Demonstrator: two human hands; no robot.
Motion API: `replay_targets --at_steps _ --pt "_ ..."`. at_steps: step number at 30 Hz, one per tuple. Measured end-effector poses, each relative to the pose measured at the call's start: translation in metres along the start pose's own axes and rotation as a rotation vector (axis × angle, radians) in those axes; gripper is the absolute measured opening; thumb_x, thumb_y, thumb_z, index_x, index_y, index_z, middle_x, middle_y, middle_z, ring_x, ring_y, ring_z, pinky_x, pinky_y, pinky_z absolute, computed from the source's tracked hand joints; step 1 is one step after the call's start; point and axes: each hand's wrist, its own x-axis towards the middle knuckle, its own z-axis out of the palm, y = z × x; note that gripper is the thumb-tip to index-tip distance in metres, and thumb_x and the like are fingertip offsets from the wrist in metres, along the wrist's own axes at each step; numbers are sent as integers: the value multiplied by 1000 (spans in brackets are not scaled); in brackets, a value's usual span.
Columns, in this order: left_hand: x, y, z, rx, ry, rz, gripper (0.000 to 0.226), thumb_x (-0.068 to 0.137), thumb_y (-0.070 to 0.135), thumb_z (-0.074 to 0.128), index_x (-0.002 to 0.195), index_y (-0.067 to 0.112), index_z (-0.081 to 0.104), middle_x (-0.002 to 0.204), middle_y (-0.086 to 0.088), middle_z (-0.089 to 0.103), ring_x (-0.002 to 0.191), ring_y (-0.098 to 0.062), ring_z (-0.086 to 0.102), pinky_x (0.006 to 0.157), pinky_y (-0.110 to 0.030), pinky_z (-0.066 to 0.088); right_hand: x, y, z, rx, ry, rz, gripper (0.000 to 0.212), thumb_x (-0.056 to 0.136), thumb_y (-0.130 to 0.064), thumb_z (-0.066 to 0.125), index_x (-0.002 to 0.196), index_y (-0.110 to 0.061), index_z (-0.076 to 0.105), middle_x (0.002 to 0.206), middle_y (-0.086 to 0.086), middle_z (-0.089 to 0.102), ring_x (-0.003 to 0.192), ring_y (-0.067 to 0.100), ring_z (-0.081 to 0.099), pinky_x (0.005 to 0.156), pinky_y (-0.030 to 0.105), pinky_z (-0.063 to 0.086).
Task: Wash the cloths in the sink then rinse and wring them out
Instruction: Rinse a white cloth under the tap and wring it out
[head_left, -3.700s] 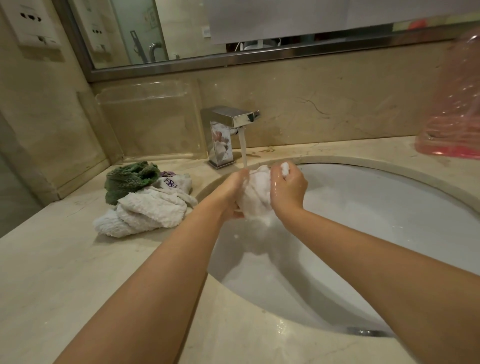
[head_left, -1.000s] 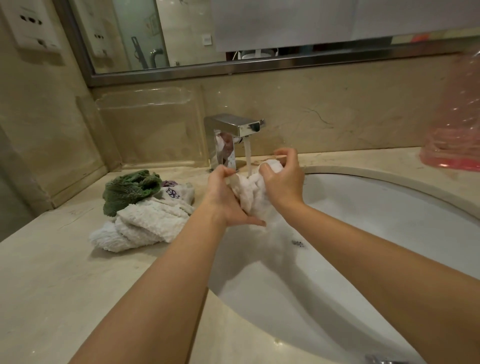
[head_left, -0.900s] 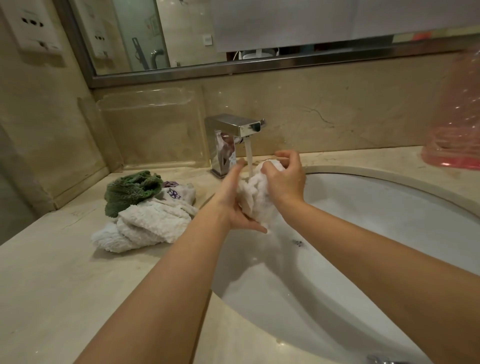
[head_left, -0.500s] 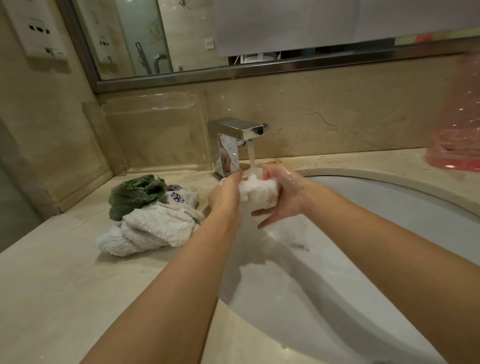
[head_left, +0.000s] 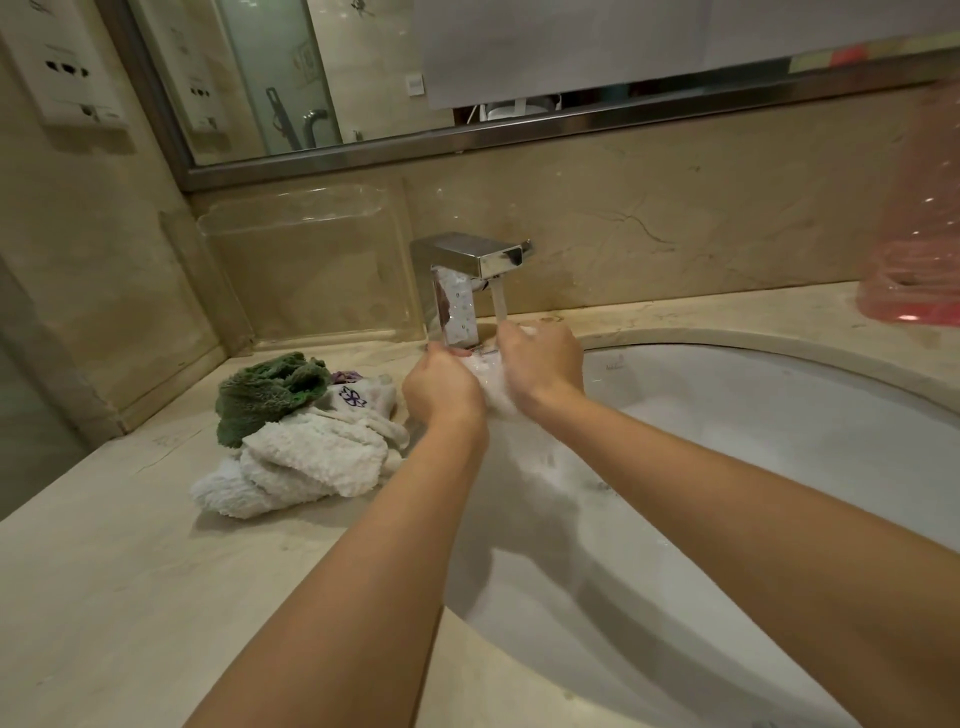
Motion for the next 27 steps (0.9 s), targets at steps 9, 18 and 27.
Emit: replay_targets --at_steps 9,18,27 --pt "2 2 -8 65 -267 -463 27 96 24 38 76 15 53 49 -1 57 30 -15 52 32 -11 36 5 6 -8 -291 -176 -785 26 68 -39 31 48 -23 32 43 -9 28 48 21 30 48 31 20" --pt "4 -1 -12 96 -169 -403 27 96 23 35 82 12 55 71 0 60 58 -18 57 51 -23 45 5 15 -19 -440 -210 -387 41 92 -50 26 88 -24 58 88 -1 59 84 23 55 68 33 34" --pt "4 -6 0 200 -273 -190 19 88 5 41 74 7 53 70 -7 55 62 -23 54 58 -28 43 79 -30 -25 31 -153 101 57 95 0 37 148 -21 35 149 5 40 134 23 39 107 29 32"
